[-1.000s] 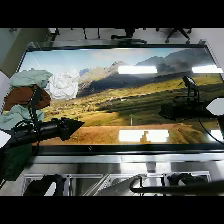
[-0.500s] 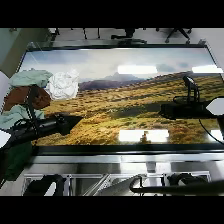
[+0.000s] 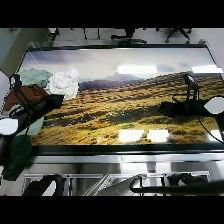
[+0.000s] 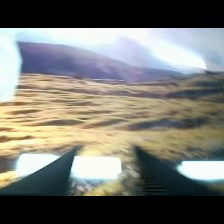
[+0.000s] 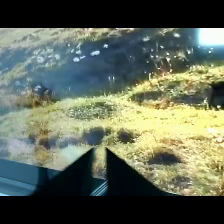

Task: Fold the shirts.

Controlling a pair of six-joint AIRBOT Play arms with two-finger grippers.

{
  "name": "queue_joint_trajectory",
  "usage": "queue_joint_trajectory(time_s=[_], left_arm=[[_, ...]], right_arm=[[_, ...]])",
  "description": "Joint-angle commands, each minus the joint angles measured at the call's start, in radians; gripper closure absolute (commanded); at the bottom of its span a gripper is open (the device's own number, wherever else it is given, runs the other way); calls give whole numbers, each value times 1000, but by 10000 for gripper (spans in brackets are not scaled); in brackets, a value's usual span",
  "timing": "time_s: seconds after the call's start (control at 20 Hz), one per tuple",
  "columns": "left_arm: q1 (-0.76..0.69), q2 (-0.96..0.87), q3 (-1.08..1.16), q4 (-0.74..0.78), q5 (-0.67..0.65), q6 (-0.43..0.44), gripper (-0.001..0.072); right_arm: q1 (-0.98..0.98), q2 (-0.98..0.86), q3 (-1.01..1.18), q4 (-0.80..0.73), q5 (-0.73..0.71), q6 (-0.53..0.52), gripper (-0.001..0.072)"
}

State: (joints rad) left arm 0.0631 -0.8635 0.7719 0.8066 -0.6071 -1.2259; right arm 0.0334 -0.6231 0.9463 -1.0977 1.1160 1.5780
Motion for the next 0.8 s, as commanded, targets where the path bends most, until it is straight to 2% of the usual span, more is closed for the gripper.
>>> queue_joint_trajectory(time_s=[0.0,0.15,0.35,0.5,0.65,0.7,0.75], left_arm=[[151,-283,121,31,23,-31,42],[237,-593,325,32,-64,-28,42],[249,-962,627,31,-209,-29,42],[247,-1102,790,39,-244,-29,42],[242,-1174,908,140,-303,-32,54],[235,-1192,935,150,-322,-33,252],[228,-1207,964,145,-345,-33,609]], right_arm=[[-1,-38,0,-1,-54,0,295],[-1,-76,0,-1,-109,0,295],[-1,-114,0,3,-145,9,295],[-1,-121,0,3,-147,8,295],[-1,-121,0,3,-147,24,295],[-1,-121,0,3,-147,24,296],[-1,-121,0,3,-147,24,297]])
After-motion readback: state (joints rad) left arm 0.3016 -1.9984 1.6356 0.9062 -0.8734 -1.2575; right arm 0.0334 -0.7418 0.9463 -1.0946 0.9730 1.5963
